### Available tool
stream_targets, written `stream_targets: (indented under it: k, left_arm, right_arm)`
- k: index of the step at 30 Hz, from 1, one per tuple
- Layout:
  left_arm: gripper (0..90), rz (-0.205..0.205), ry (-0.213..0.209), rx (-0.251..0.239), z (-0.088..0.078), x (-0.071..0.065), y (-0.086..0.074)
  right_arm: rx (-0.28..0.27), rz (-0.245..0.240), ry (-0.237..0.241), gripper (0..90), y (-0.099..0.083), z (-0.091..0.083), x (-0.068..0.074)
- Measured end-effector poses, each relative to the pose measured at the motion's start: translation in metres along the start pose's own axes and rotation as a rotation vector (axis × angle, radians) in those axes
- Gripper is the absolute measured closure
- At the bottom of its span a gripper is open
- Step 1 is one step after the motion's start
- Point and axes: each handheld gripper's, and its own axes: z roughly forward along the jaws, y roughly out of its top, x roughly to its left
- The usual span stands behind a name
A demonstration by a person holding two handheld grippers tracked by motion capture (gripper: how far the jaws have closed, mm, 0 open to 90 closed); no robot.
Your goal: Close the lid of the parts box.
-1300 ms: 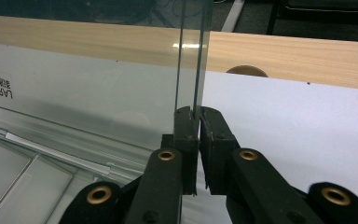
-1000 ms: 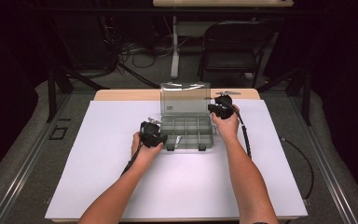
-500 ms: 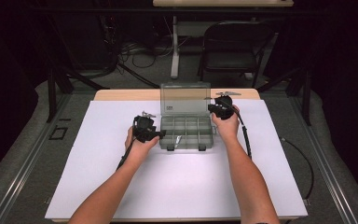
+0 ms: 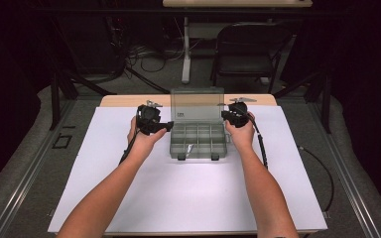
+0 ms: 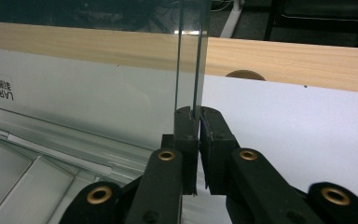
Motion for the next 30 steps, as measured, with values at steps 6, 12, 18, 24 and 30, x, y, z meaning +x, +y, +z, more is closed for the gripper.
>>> stream_targets:
  k: [6, 12, 18, 24, 30]
  left_arm:
    - [39.7, -0.008, 0.008, -0.003, -0.002, 0.008, 0.017]
    - [41.4, -0.041, 0.013, -0.015, 0.003, 0.017, 0.031]
    - [43.7, -0.053, 0.003, -0.005, 0.011, 0.022, 0.044]
    - [45.0, -0.076, -0.012, -0.007, 0.023, 0.023, 0.051]
    - [52.7, -0.099, 0.003, -0.021, 0.034, 0.026, 0.056]
  right_arm:
    - [0.000, -0.002, 0.000, 86.1, 0.000, -0.001, 0.000]
    - [-0.002, 0.000, 0.002, 86.0, -0.001, -0.002, 0.000]
    - [-0.008, -0.005, 0.003, 86.0, -0.002, -0.002, -0.001]
    - [-0.014, -0.006, 0.004, 86.0, -0.003, -0.002, -0.001]
    - [-0.018, -0.011, 0.004, 86.0, -0.003, -0.003, 0.000]
